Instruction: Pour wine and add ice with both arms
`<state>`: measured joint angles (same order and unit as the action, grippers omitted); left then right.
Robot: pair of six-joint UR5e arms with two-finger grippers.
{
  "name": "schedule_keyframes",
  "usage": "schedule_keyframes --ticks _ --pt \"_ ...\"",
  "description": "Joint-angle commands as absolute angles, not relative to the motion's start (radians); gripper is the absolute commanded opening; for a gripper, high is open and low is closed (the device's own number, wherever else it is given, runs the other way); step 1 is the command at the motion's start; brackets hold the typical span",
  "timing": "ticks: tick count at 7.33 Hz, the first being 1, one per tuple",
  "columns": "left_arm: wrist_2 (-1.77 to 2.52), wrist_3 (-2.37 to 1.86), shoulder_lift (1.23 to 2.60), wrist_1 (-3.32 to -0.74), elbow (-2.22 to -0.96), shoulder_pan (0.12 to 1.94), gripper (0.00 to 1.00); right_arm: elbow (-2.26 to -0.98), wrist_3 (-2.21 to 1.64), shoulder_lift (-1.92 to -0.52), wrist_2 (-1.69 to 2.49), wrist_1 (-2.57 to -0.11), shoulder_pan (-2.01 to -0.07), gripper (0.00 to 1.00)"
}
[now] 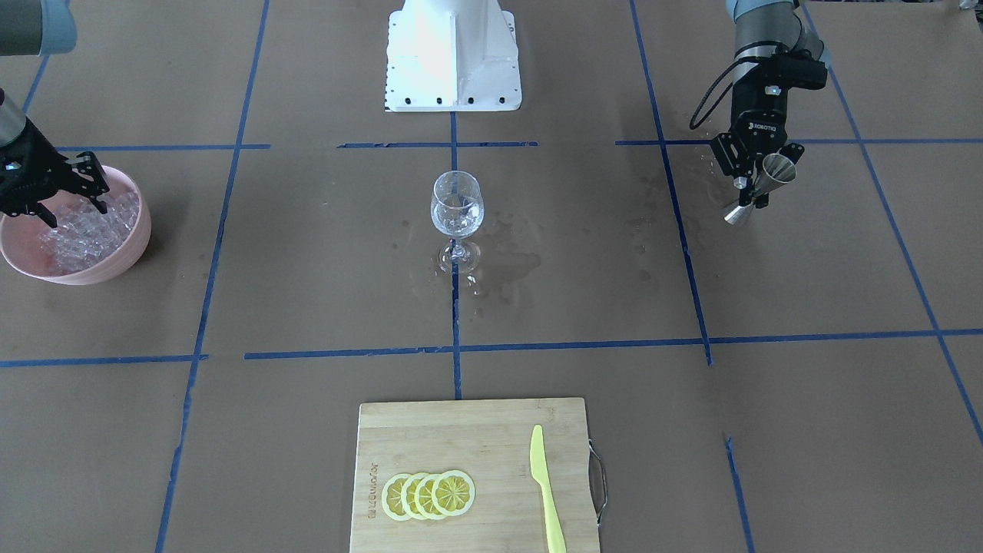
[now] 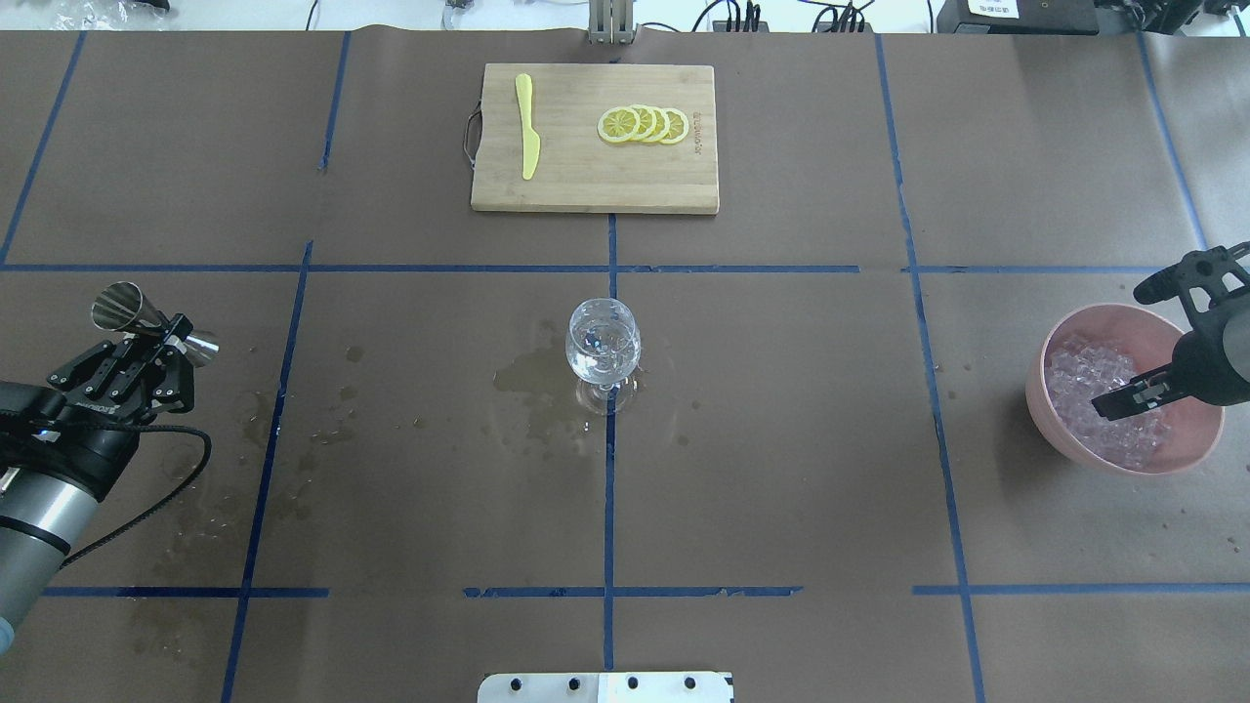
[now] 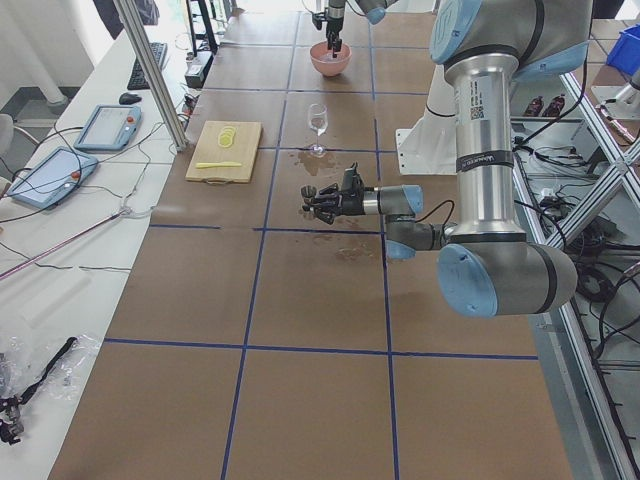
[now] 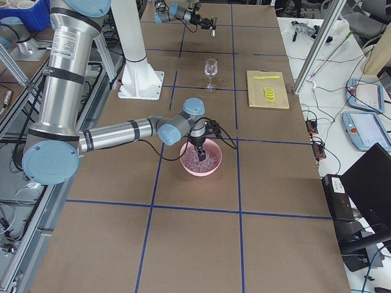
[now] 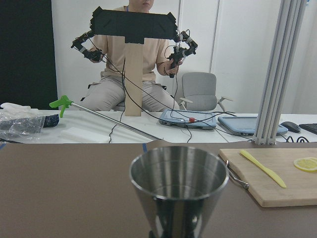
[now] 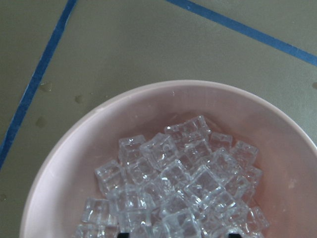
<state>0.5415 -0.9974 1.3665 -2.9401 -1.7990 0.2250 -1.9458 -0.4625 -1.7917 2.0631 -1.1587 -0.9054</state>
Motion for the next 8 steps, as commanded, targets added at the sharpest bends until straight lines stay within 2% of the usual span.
schedule_keyframes --ticks 1,4,5,6,8 --pt "0.541 -0.997 1.367 -2.941 -1.793 0.224 0.00 -1.941 -0.442 -1.784 2.071 -1.173 -0.913 0.66" --pt "0.541 -0.997 1.367 -2.941 -1.789 0.224 0.00 -1.927 -0.442 -1.781 2.071 -1.175 -0.908 0.66" --pt "0.541 -0.997 1.367 -2.941 -1.784 0.224 0.00 -1.925 -0.442 -1.781 2.071 -1.175 -0.907 0.62" --pt "0.543 -0.997 1.367 -2.941 -1.783 0.224 0.00 -1.925 -0.442 -1.781 2.071 -1.175 -0.907 0.52" --pt "0.543 -0.997 1.367 -2.947 -1.782 0.224 0.00 -1.925 -0.440 -1.779 2.072 -1.189 -0.904 0.22"
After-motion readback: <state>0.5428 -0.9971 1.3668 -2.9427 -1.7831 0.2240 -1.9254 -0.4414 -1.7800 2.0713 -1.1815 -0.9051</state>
